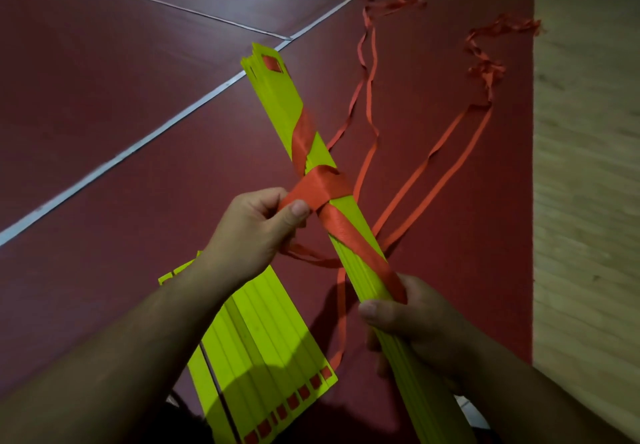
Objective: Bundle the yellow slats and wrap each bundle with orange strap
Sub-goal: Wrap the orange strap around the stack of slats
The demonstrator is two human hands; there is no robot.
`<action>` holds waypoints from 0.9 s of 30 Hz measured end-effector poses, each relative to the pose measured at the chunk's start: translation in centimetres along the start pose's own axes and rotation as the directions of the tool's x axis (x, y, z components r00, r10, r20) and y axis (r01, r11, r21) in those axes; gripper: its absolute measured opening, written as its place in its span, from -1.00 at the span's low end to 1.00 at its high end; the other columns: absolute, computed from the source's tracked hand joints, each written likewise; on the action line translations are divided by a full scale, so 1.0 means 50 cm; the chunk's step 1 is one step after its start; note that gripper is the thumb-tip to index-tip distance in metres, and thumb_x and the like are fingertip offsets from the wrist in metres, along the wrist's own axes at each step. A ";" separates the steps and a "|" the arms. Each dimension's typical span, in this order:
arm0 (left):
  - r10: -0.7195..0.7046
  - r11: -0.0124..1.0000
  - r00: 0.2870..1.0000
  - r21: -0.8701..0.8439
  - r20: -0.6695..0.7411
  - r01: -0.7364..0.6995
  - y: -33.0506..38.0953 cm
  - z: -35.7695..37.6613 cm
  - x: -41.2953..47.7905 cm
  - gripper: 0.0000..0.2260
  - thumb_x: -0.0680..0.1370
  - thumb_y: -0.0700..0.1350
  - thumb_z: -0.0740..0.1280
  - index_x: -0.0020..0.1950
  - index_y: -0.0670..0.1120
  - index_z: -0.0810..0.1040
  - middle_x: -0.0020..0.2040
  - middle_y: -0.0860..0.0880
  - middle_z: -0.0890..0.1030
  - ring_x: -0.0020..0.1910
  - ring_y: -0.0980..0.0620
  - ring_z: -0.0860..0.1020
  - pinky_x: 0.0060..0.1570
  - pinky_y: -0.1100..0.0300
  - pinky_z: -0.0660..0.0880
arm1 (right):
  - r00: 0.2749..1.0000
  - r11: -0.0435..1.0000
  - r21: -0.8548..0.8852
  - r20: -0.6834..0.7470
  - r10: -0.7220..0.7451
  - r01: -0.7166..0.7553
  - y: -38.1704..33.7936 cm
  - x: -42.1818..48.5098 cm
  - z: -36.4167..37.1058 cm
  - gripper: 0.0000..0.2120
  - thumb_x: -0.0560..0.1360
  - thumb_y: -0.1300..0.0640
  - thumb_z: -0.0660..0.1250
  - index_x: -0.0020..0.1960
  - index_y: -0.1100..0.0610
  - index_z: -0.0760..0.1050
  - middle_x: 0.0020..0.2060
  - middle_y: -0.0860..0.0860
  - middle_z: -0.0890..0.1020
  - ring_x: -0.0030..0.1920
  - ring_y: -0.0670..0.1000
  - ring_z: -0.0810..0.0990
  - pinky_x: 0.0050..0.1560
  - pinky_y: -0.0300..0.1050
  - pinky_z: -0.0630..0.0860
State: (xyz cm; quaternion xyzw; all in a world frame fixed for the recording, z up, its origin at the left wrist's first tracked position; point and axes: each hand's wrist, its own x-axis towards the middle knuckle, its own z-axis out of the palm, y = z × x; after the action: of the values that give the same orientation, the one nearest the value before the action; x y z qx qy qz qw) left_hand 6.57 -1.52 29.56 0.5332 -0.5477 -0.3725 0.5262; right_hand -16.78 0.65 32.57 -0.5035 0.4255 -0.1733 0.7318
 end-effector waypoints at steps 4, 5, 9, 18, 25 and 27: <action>-0.080 0.995 0.995 -0.053 0.052 0.083 -0.008 0.028 -0.006 -0.57 0.65 0.17 0.19 -0.26 -0.10 0.50 -0.41 -0.02 0.48 -0.40 0.09 0.43 -0.33 0.28 0.39 | 1.000 1.000 0.018 -0.007 0.015 -0.015 0.009 0.005 0.005 -0.42 0.07 -0.10 0.48 -0.04 0.20 0.44 -0.45 0.10 0.56 -0.54 0.09 0.51 -0.51 -0.15 0.46; -0.116 0.991 0.993 -0.069 0.030 0.117 -0.006 0.036 -0.009 -0.57 0.65 0.16 0.16 -0.26 -0.11 0.45 -0.40 -0.06 0.42 -0.43 0.08 0.38 -0.39 0.28 0.35 | 1.000 0.999 0.037 0.003 0.022 -0.022 0.010 0.005 0.008 -0.42 0.07 -0.10 0.47 -0.04 0.19 0.43 -0.45 0.10 0.57 -0.54 0.09 0.51 -0.51 -0.17 0.45; -0.190 0.965 0.981 -0.176 0.044 0.195 -0.003 0.045 -0.007 -0.58 0.58 0.23 0.15 -0.18 -0.12 0.37 -0.31 -0.11 0.21 -0.43 0.05 0.21 -0.44 0.19 0.22 | 0.990 0.982 0.169 0.126 0.067 -0.088 0.016 0.003 0.008 -0.39 0.10 -0.07 0.49 -0.02 0.26 0.39 -0.42 0.14 0.55 -0.55 0.07 0.52 -0.51 -0.18 0.47; -0.227 0.875 0.974 -0.438 0.005 0.206 0.012 0.063 -0.014 -0.25 0.48 0.35 0.30 -0.02 -0.41 0.38 -0.35 -0.26 0.20 -0.37 -0.07 0.09 -0.42 0.26 0.26 | 0.915 0.952 0.207 0.383 0.131 -0.223 0.019 0.021 -0.018 -0.34 0.23 -0.19 0.49 0.15 0.23 0.52 -0.28 0.14 0.60 -0.39 0.09 0.61 -0.35 -0.13 0.55; -0.236 0.971 0.929 -0.101 -0.284 0.216 0.009 0.078 -0.029 -0.41 0.46 0.32 0.29 -0.18 -0.26 0.43 -0.36 -0.14 0.37 -0.39 -0.02 0.32 -0.38 0.11 0.21 | 0.961 0.850 -0.526 -0.252 -0.118 -0.034 0.003 0.025 0.014 -0.28 0.21 -0.12 0.64 0.24 -0.15 0.34 -0.07 -0.27 0.59 -0.11 -0.31 0.59 -0.18 -0.39 0.49; -0.230 0.973 0.922 -0.086 -0.310 0.213 0.010 0.086 -0.035 -0.38 0.46 0.28 0.30 -0.18 -0.34 0.39 -0.34 -0.13 0.38 -0.36 -0.03 0.31 -0.38 0.12 0.21 | 0.914 0.748 -0.660 -0.342 -0.217 -0.069 0.018 0.029 0.030 -0.31 0.27 -0.15 0.58 0.26 -0.20 0.28 -0.04 -0.26 0.55 -0.02 -0.19 0.58 -0.06 -0.18 0.51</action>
State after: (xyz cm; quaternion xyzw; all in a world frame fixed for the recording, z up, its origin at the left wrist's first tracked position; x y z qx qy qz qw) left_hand 2.05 -0.39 29.02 0.6314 -0.3823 -0.3523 0.5754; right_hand -14.90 0.95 31.31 -0.6994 0.5775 -0.1399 0.3971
